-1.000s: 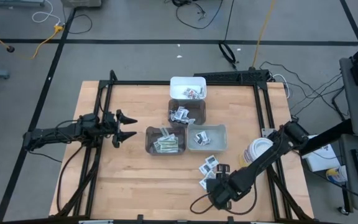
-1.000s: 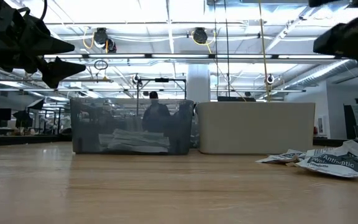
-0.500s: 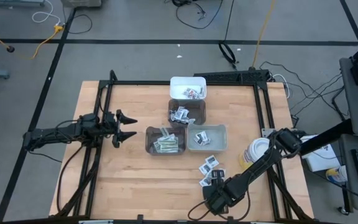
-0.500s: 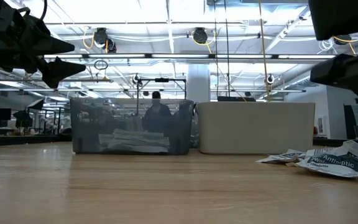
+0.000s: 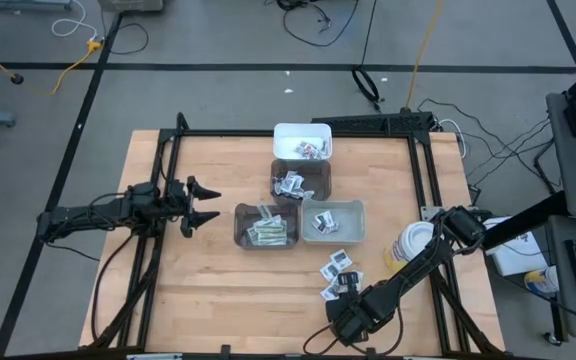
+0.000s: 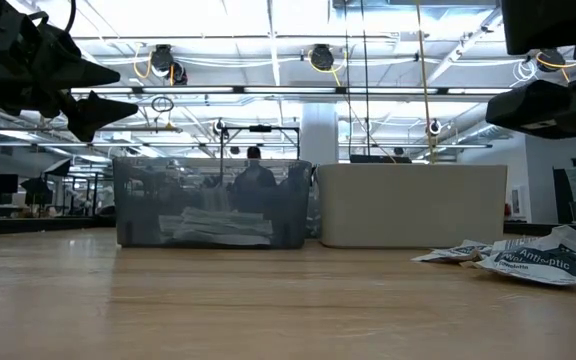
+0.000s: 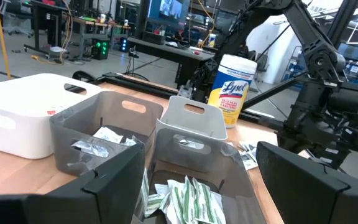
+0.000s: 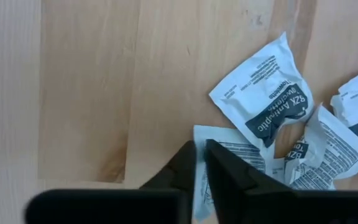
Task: Pick & Place First Aid Supplies
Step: Put the white towelette pack into the gray bin
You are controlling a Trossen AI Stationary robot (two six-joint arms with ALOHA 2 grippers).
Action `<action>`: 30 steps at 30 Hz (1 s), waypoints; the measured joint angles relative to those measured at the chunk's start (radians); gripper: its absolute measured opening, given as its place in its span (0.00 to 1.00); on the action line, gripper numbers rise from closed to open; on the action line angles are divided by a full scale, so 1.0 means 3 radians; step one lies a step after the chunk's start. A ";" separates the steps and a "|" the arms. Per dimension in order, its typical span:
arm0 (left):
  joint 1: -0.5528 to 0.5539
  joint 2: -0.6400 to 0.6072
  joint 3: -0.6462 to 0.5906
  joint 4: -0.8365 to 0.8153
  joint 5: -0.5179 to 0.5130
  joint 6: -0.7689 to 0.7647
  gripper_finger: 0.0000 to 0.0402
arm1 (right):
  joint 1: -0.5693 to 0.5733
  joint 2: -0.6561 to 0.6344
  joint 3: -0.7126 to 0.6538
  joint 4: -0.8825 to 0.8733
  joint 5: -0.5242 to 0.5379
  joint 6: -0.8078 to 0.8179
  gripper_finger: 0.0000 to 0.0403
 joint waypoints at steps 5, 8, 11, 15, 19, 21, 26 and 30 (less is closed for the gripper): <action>0.0001 0.0001 0.0001 0.0000 0.0000 0.0000 0.77 | 0.0000 0.0000 -0.0001 0.0000 -0.0002 -0.0054 0.02; 0.0000 0.0000 0.0001 0.0000 0.0000 -0.0001 0.77 | 0.0000 0.0000 -0.0001 -0.0001 0.0006 -0.0068 0.01; 0.0001 0.0000 0.0000 0.0000 0.0000 0.0000 0.77 | 0.0000 0.0000 -0.0001 -0.0012 0.0016 -0.0114 0.00; 0.0001 0.0001 0.0000 0.0000 0.0000 0.0000 0.77 | 0.0000 -0.0085 0.0007 -0.0182 0.0043 -0.0091 0.00; 0.0001 0.0001 0.0000 0.0000 0.0000 0.0000 0.77 | 0.0000 -0.0253 0.0074 -0.0437 0.0043 -0.0076 0.00; 0.0000 0.0001 0.0000 0.0000 0.0001 0.0000 0.77 | 0.0000 -0.0341 0.0106 -0.0538 -0.0003 -0.0074 0.00; 0.0001 0.0000 0.0001 0.0000 0.0001 0.0000 0.77 | 0.0000 -0.0546 0.0213 -0.0766 -0.0039 0.0003 0.00; 0.0001 0.0000 0.0000 0.0000 0.0000 0.0000 0.77 | -0.0002 -0.0713 0.0266 -0.0896 -0.0112 0.0108 0.00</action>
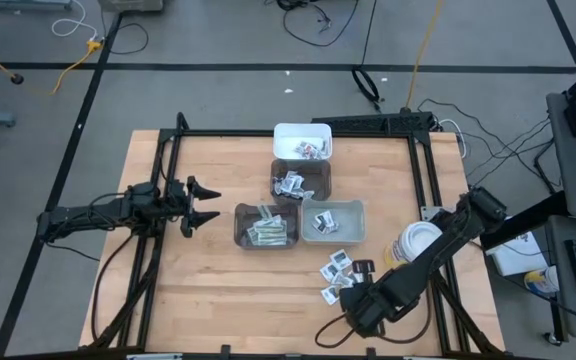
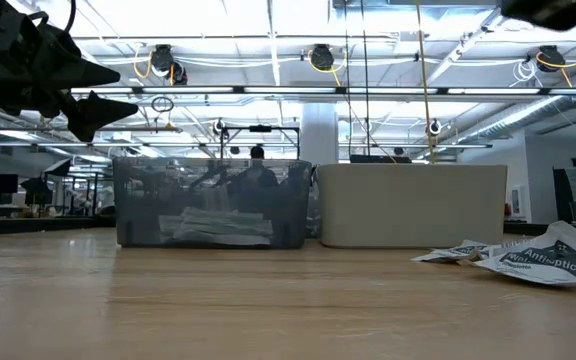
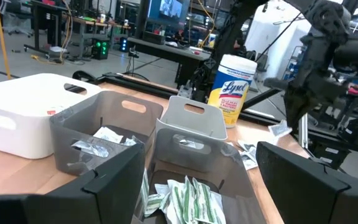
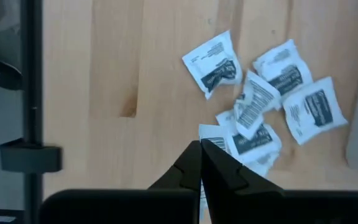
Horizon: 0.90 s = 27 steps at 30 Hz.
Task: Pick & Place First Aid Supplies
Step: Put the white towelette pack into the gray bin
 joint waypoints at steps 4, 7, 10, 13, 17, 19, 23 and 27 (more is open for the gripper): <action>-0.0001 0.0001 0.0000 0.0000 0.0001 0.0000 0.77 | -0.0002 -0.0156 0.0038 -0.0106 -0.0003 0.0107 0.00; 0.0000 0.0001 0.0001 0.0000 0.0001 0.0000 0.77 | -0.0002 -0.0239 0.0040 -0.0108 -0.0003 0.0156 0.00; -0.0001 0.0000 0.0001 0.0000 0.0001 0.0000 0.77 | -0.0010 -0.0254 0.0040 -0.0108 -0.0003 0.0149 0.00; 0.0000 0.0000 0.0001 0.0000 0.0001 0.0000 0.77 | -0.0125 -0.0252 0.0040 -0.0110 -0.0097 0.0056 0.00; -0.0001 0.0000 0.0001 0.0000 0.0000 0.0000 0.77 | -0.0449 -0.0252 0.0040 -0.0097 -0.0172 -0.0177 0.00; 0.0000 0.0000 0.0001 0.0000 0.0000 0.0000 0.77 | -0.0631 -0.0252 0.0040 -0.0110 -0.0175 -0.0337 0.00; 0.0000 0.0000 0.0000 0.0000 0.0001 0.0000 0.77 | -0.1010 -0.0252 0.0040 -0.0105 -0.0176 -0.0664 0.00; 0.0000 0.0001 0.0001 0.0000 0.0000 0.0000 0.77 | -0.1406 -0.0252 0.0040 -0.0107 -0.0186 -0.0961 0.00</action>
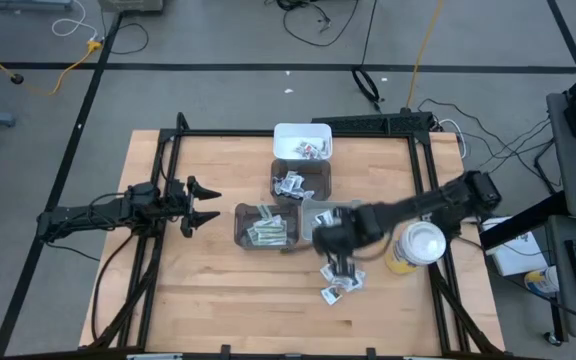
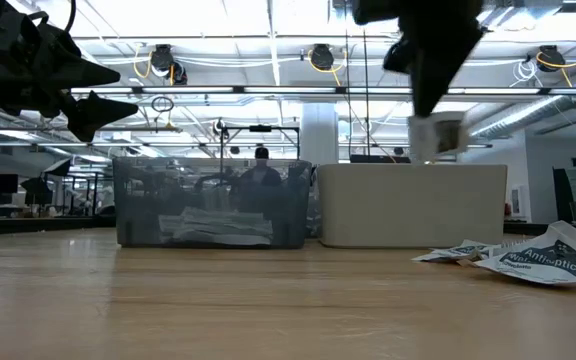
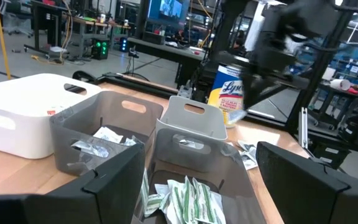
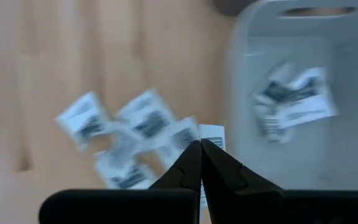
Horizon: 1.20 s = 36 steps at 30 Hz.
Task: Pick & Place First Aid Supplies
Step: Put the white towelette pack into the gray bin
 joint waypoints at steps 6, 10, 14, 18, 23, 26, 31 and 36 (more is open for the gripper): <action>0.0000 -0.0001 -0.0001 0.0000 0.0001 0.0000 0.77 | -0.0556 0.0000 0.0000 -0.0002 -0.0095 -0.0327 0.00; -0.0001 -0.0001 -0.0001 0.0000 0.0000 -0.0001 0.77 | -0.0847 0.0000 0.0000 -0.0001 -0.0164 -0.0453 0.00; 0.0000 -0.0001 -0.0001 0.0000 0.0001 0.0000 0.77 | -0.1026 0.0000 0.0000 0.0000 -0.0166 -0.0547 0.00; -0.0001 -0.0001 0.0000 0.0000 0.0001 0.0000 0.77 | -0.1099 0.0000 -0.0002 0.0003 -0.0163 -0.0552 0.00; 0.0000 -0.0001 -0.0001 0.0000 0.0000 -0.0001 0.77 | -0.1070 0.0001 -0.0217 0.0286 -0.0170 -0.0569 0.00; 0.0000 -0.0001 -0.0001 0.0000 0.0001 0.0000 0.77 | -0.1058 0.0003 -0.0387 0.0428 -0.0166 -0.0569 0.00; 0.0000 -0.0001 0.0000 0.0000 0.0000 -0.0001 0.77 | -0.1059 0.0004 -0.0667 0.0601 -0.0151 -0.0608 0.00; -0.0001 -0.0001 -0.0001 0.0000 0.0000 0.0000 0.77 | -0.1059 0.0003 -0.0821 0.0681 -0.0116 -0.0631 0.00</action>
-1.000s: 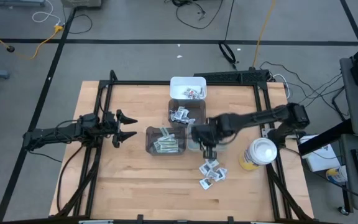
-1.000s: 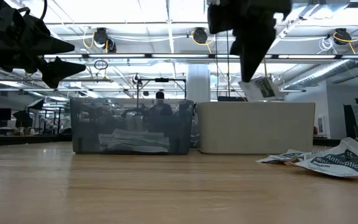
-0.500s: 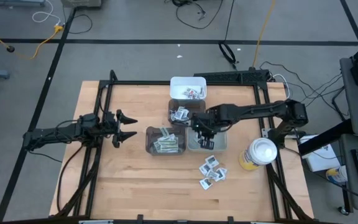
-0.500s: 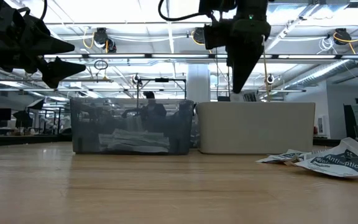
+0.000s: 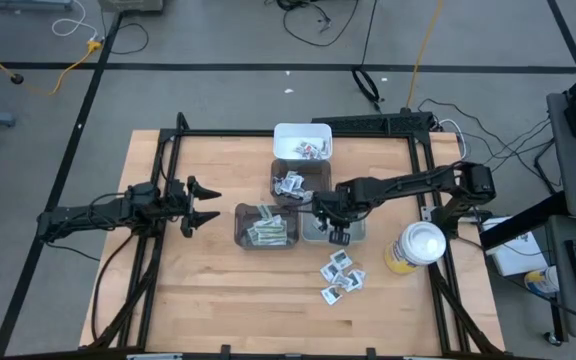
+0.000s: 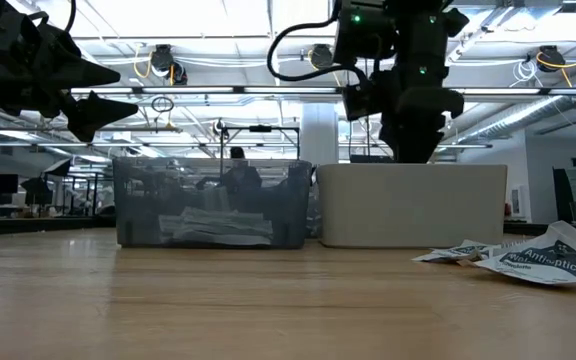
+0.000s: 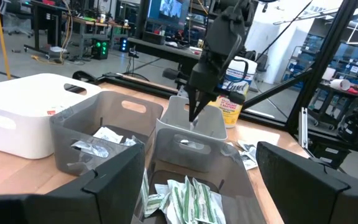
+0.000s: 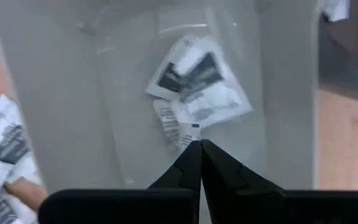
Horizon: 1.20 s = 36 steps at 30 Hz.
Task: Pick & Place First Aid Supplies
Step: Put the white towelette pack into the gray bin
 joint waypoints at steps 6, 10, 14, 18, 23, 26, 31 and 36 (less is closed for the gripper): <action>0.0001 -0.0001 -0.0001 0.0000 0.0000 0.0000 0.77 | 0.0000 -0.0001 -0.0001 0.0009 0.0044 -0.0010 0.13; 0.0000 0.0000 -0.0001 0.0000 0.0000 -0.0001 0.77 | 0.0000 -0.0001 0.0001 0.0007 0.0046 0.0001 0.29; 0.0001 0.0000 0.0000 0.0000 0.0000 0.0000 0.77 | 0.0000 -0.0001 0.0104 -0.0105 0.0057 0.0026 0.45; 0.0000 0.0000 0.0001 0.0001 0.0000 0.0000 0.77 | -0.0008 -0.0001 0.0227 -0.0144 0.0060 0.0028 0.57; 0.0001 0.0000 0.0001 0.0000 0.0001 0.0000 0.77 | -0.0013 -0.0001 0.0337 -0.0221 0.0045 0.0060 0.64; 0.0000 0.0000 0.0000 0.0000 0.0000 0.0000 0.77 | 0.0017 -0.0001 0.0450 -0.0376 0.0044 0.0154 0.65; 0.0001 -0.0001 -0.0001 0.0000 0.0001 0.0000 0.77 | 0.0111 -0.0001 0.0646 -0.0565 0.0037 0.0280 0.64; 0.0000 0.0000 0.0000 0.0000 0.0001 0.0000 0.77 | 0.0193 -0.0001 0.0813 -0.0681 0.0037 0.0429 0.63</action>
